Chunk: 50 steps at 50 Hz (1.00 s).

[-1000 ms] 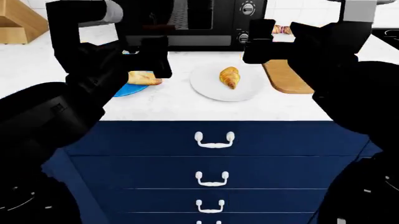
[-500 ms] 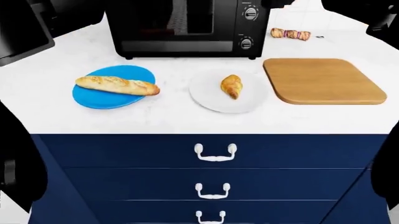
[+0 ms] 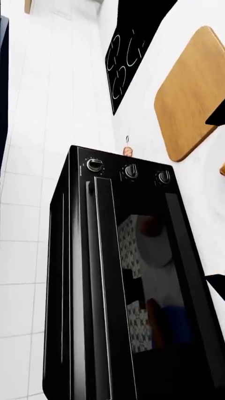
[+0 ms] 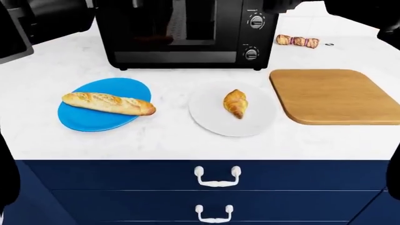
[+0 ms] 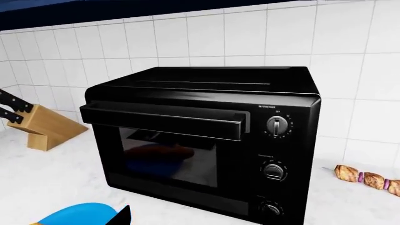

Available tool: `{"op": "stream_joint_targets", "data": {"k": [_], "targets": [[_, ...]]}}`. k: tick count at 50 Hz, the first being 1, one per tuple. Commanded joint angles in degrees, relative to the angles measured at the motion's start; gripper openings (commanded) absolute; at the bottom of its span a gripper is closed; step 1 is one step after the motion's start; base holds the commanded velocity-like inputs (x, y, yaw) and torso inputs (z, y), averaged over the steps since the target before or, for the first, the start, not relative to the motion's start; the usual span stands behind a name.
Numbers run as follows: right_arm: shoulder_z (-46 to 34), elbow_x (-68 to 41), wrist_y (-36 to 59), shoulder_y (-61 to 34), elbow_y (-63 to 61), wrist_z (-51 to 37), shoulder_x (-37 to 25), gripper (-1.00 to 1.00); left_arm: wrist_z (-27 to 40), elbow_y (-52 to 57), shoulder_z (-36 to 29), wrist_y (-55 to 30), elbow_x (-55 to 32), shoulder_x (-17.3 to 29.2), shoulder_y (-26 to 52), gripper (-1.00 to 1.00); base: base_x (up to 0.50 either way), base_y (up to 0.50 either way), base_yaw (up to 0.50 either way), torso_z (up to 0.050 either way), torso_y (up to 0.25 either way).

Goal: From the different types of pastries on the counter, select a croissant and place it on the cutting board. Then retrieve a jar of jam from the cabinet and place it alongside the croissant on the cutting board.

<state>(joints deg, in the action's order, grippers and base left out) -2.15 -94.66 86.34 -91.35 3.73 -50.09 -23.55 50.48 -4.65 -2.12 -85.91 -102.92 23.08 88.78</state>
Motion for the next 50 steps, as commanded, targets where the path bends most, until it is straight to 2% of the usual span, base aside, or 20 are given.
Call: {"op": "stream_joint_targets", "data": {"k": [1, 15, 22, 32, 50], "targets": [[-1.63, -5.21, -1.14, 0.45, 0.07, -3.9, -0.82, 1.0, 3.4, 0.71, -2.17, 1.56, -6.08, 2.1, -0.16, 1.0, 0.24, 0.0, 0.0, 0.0, 0.0], [-8.81, -13.71, -2.67, 2.4, 4.79, -13.86, 0.35, 1.0, 5.26, 1.37, -4.43, 3.34, -9.82, 3.06, 0.05, 1.0, 0.07, 0.0, 0.0, 0.0, 0.001], [-10.8, -8.13, -4.32, 3.13, 9.49, -9.14, 2.55, 1.0, 5.26, 1.81, -5.08, 3.96, -10.41, 3.38, -0.19, 1.0, 0.0, 0.0, 0.0, 0.0, 0.0], [-13.72, -5.96, -5.87, 5.07, 15.05, -6.87, 5.07, 1.0, 4.25, 1.73, -5.89, 4.37, -9.68, 3.73, -0.12, 1.0, 0.0, 0.0, 0.0, 0.0, 0.0], [-16.51, -3.26, -7.82, 10.59, 15.89, -5.57, 4.95, 1.0, 3.54, 2.43, -6.99, 5.59, -9.91, 4.52, -0.8, 1.0, 0.0, 0.0, 0.0, 0.0, 0.0]]}}
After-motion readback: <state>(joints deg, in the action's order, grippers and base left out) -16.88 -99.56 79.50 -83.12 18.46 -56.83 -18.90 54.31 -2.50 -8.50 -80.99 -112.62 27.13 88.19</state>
